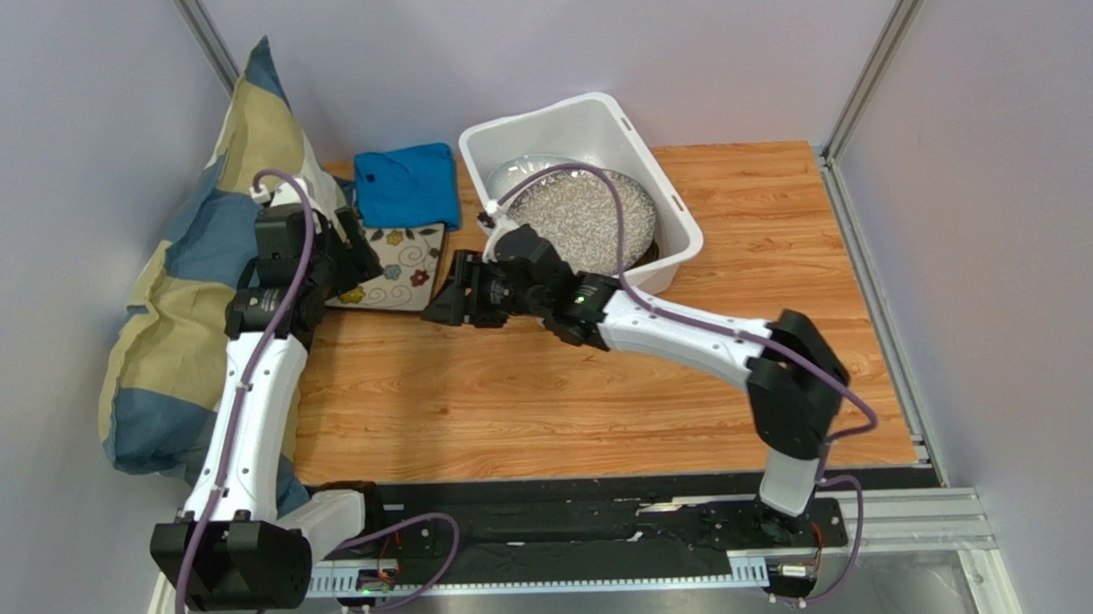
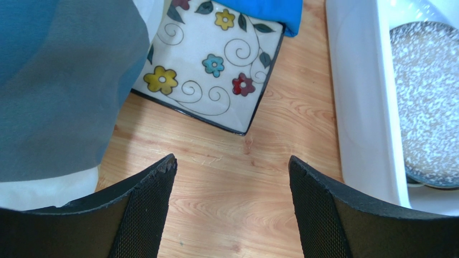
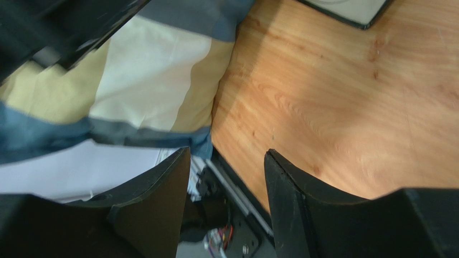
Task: Place the plates into the plastic bin on the countertop
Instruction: Pick up the plate at the center of the board.
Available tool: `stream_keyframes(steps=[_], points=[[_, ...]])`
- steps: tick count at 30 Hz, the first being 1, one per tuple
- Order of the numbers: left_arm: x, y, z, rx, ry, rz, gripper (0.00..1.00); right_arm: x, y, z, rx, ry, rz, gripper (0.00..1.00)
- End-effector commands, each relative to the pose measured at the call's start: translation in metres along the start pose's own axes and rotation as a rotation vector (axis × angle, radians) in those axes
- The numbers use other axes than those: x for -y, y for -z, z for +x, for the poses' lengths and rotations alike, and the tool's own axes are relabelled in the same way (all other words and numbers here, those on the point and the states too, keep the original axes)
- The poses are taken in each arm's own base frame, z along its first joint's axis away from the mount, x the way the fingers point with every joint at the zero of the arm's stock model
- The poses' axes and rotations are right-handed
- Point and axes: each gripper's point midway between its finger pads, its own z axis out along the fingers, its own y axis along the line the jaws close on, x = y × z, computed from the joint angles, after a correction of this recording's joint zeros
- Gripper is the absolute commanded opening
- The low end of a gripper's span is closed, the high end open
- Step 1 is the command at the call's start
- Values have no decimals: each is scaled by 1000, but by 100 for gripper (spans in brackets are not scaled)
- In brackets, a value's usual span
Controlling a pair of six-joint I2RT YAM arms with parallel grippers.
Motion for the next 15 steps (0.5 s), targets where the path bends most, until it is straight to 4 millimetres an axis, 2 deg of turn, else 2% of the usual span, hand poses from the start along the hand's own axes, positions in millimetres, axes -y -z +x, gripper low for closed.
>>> stream_keyframes(steps=[1, 3, 4, 5, 7, 8, 15], points=[[6, 6, -17, 61, 70, 84, 81, -11, -60, -37, 139, -65, -32, 56], [7, 3, -13, 28, 89, 112, 81, 6, -79, -39, 150, -56, 24, 56], [3, 2, -13, 27, 109, 111, 81, 24, -95, -39, 172, -54, 76, 56], [4, 2, -13, 27, 116, 121, 81, 28, -99, -46, 198, -49, 108, 56], [1, 4, -13, 33, 121, 118, 81, 56, -114, -45, 218, -53, 190, 56], [1, 6, -14, 37, 122, 124, 81, 60, -119, -48, 232, -60, 208, 56], [4, 12, -16, 54, 120, 147, 81, 119, -157, -43, 210, -91, 317, 57]])
